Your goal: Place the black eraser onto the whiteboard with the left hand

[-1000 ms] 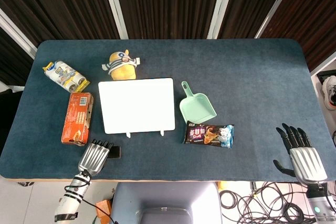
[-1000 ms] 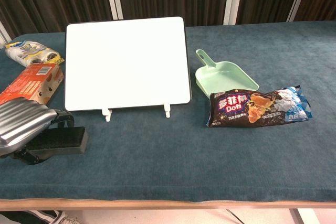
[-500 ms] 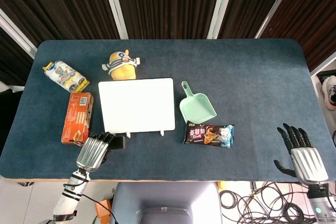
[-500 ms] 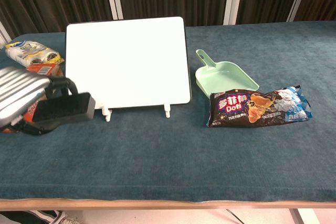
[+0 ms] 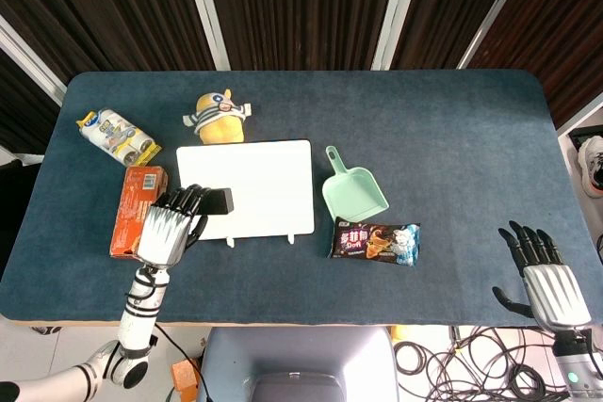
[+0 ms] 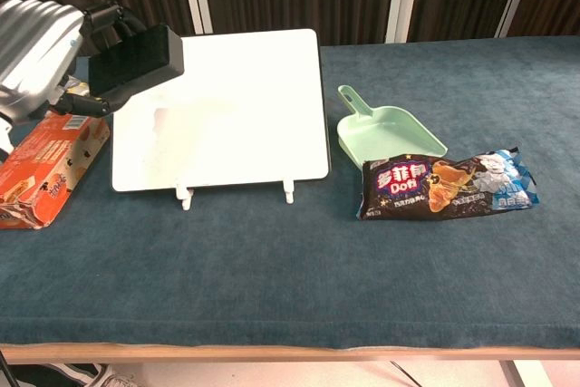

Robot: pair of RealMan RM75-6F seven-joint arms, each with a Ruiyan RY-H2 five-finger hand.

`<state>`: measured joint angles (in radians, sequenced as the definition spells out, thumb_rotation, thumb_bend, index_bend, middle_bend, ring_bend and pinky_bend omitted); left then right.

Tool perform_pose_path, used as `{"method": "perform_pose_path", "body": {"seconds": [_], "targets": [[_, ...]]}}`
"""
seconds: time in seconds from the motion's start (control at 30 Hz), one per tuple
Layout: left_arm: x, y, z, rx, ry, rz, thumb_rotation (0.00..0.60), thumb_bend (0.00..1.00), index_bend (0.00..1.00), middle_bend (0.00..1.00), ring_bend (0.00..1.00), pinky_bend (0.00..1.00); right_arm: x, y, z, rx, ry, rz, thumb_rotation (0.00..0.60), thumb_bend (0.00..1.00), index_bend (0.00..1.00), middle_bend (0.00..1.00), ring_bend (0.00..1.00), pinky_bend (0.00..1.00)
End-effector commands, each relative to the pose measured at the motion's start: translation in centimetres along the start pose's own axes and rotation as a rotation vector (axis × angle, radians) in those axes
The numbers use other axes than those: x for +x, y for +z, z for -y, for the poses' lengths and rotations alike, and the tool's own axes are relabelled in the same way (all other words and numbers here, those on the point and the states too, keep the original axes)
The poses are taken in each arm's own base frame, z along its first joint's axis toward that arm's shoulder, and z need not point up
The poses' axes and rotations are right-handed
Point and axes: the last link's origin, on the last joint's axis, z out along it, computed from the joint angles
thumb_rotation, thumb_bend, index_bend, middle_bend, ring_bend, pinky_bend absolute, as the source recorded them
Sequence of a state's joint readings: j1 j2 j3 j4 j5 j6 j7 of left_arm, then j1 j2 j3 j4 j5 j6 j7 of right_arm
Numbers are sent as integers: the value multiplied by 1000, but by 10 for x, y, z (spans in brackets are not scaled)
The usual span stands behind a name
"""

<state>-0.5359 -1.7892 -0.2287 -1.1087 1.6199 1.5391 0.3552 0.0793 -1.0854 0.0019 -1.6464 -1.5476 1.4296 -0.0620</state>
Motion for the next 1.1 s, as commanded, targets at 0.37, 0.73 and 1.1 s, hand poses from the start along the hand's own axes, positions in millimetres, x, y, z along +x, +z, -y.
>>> {"method": "perform_pose_path", "body": {"seconds": [0.37,0.73,1.1], "targets": [[-42,46,-23,7,230,-25,600,489,800,913,747,644,1,0,-3,-14,8,8,600,178,0,0,0,0],[-55,55,-26,-3,341,1,600,475,767,900,743,636,2,0,-3,-16,11,10,600,178,0,0,0,0],[-62,54,-27,12,344,40,600,388,584,792,695,612,3,-1,-5,-25,14,8,600,178,0,0,0,0]]}}
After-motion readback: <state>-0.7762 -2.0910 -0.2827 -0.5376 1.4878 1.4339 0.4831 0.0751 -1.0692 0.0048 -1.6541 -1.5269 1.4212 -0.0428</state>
